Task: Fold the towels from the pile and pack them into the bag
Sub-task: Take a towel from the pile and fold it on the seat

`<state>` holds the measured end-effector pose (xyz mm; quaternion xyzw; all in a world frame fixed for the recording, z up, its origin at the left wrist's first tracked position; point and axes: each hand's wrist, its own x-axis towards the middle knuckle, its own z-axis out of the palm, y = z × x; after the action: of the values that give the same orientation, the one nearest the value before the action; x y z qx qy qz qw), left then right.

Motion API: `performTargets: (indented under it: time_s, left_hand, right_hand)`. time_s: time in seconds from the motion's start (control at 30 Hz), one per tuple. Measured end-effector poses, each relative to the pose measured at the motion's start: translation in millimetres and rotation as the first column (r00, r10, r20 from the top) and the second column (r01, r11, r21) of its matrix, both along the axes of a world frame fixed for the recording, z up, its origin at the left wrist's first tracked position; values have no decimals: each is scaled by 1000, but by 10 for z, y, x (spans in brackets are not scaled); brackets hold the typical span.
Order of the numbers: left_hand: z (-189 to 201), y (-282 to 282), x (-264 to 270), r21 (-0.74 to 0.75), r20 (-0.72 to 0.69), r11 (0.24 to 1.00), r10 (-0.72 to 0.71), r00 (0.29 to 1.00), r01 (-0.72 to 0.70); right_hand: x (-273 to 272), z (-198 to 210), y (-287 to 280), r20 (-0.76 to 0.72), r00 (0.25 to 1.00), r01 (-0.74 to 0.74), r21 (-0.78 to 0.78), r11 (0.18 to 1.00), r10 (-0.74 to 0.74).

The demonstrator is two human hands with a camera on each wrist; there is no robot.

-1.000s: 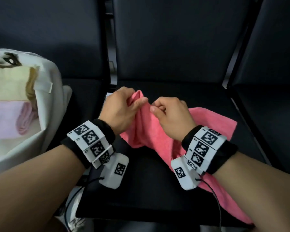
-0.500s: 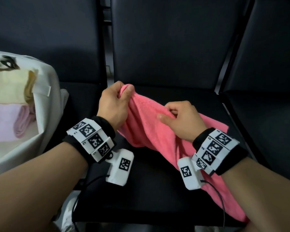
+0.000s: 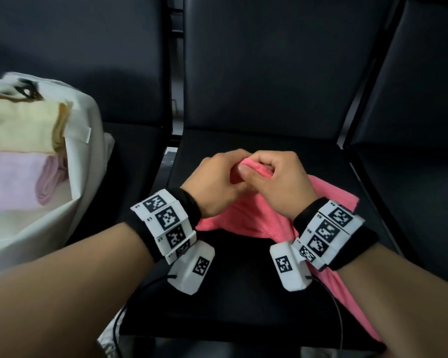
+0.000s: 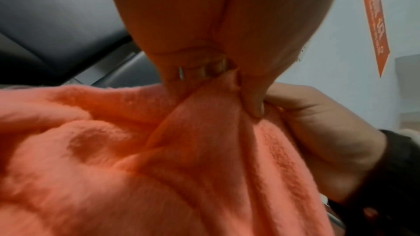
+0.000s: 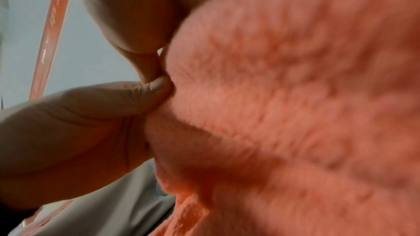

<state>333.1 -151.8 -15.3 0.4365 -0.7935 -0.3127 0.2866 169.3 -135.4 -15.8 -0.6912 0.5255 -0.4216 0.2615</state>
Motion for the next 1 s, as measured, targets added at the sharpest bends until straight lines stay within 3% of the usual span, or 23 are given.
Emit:
performTargets:
  time_s: [0.07, 0.17, 0.3, 0.37, 0.47, 0.57, 0.7, 0.83, 1.0]
  left_hand:
    - [8, -16, 10, -27, 33, 998, 50, 998, -49]
    - [51, -87, 44, -22, -30, 976, 215, 976, -216]
    - [112, -211, 166, 25, -93, 880, 474, 875, -474]
    - [138, -236, 228, 58, -87, 843, 539, 838, -535]
    - [145, -192, 228, 79, 42, 875, 476, 879, -478]
    - [123, -59, 114, -27, 124, 965, 263, 957, -262]
    - [83, 53, -23, 21, -44, 1000, 19, 999, -18]
    - [56, 40, -41, 9, -46, 1000, 19, 999, -18]
    - [65, 76, -57, -23, -33, 999, 49, 998, -49]
  right_hand:
    - [-29, 10, 13, 8, 1000, 8, 20, 1000, -8]
    - [-136, 15, 4, -33, 999, 26, 65, 998, -24]
    - [-286, 5, -21, -151, 988, 43, 183, 982, -15]
    - [-316, -2, -16, -156, 986, 79, 161, 984, -54]
    - [-286, 12, -13, -99, 989, 117, 80, 990, -109]
    - [-184, 32, -9, -50, 998, 37, 62, 997, -34]
    - [-120, 27, 14, -8, 1000, 6, 9, 1000, -6]
    - [-184, 2, -7, 77, 991, 108, 49, 993, -112]
    - [-189, -22, 1, 65, 990, 119, 86, 989, -125]
